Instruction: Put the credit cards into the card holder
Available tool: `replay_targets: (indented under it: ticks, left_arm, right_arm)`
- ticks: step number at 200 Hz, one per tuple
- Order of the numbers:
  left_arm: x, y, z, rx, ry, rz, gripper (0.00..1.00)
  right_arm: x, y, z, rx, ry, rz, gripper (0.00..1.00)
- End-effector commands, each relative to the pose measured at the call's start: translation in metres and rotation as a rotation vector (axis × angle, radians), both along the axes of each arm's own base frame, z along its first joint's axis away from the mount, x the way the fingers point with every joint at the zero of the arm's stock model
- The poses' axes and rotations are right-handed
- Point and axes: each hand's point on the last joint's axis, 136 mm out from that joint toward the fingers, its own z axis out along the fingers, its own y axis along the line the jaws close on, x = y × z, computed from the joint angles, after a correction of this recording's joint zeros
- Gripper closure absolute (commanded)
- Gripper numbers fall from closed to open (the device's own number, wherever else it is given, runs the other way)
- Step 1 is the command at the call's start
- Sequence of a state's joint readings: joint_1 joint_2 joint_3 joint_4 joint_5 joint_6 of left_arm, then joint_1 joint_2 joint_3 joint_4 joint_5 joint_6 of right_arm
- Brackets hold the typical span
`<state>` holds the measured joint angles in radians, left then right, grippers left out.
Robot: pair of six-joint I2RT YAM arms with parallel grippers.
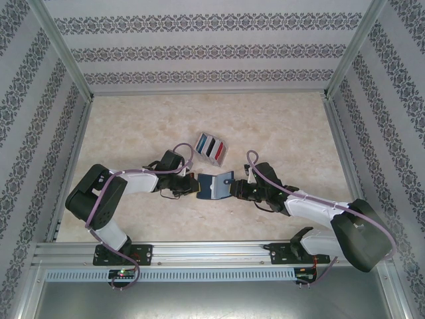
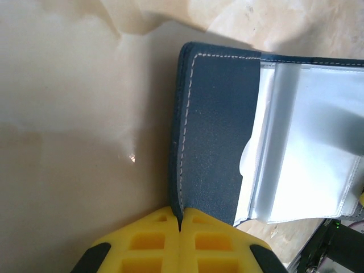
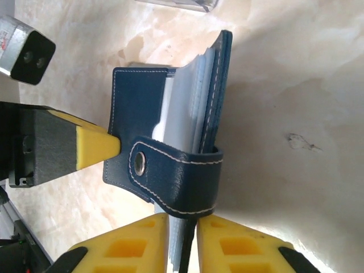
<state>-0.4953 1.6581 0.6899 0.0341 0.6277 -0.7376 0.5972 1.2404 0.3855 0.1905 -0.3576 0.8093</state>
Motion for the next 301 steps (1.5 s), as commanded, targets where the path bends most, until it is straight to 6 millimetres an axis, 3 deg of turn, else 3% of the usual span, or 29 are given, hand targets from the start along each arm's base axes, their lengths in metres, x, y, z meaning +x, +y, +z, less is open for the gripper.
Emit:
replay_targets:
  ticks: [1,49,87,119,240,301]
  left_arm:
    - [-0.003,0.005,-0.003,0.033,0.002,-0.002,1.0]
    - [-0.003,0.005,-0.003,0.028,0.005,-0.001,1.0]
    - [-0.004,0.005,-0.003,0.026,0.002,0.004,1.0]
    - [-0.003,0.004,-0.002,0.018,0.001,0.006,1.0]
    - [-0.004,0.003,-0.005,0.008,0.009,0.007,1.0]
    - [-0.004,0.002,-0.007,0.005,0.011,0.001,1.0]
  right_arm:
    - [-0.002,0.001,-0.002,0.017,0.0,0.008,0.8]
    - [0.0,0.006,-0.004,0.025,0.006,0.016,0.79]
    - [0.003,0.003,-0.014,-0.005,0.031,-0.007,0.89]
    - [0.003,0.007,-0.019,-0.008,0.053,0.004,0.89]
    - [0.0,0.024,-0.04,-0.053,0.114,0.066,0.78]
    - [0.0,0.033,-0.048,-0.074,0.13,0.095,0.66]
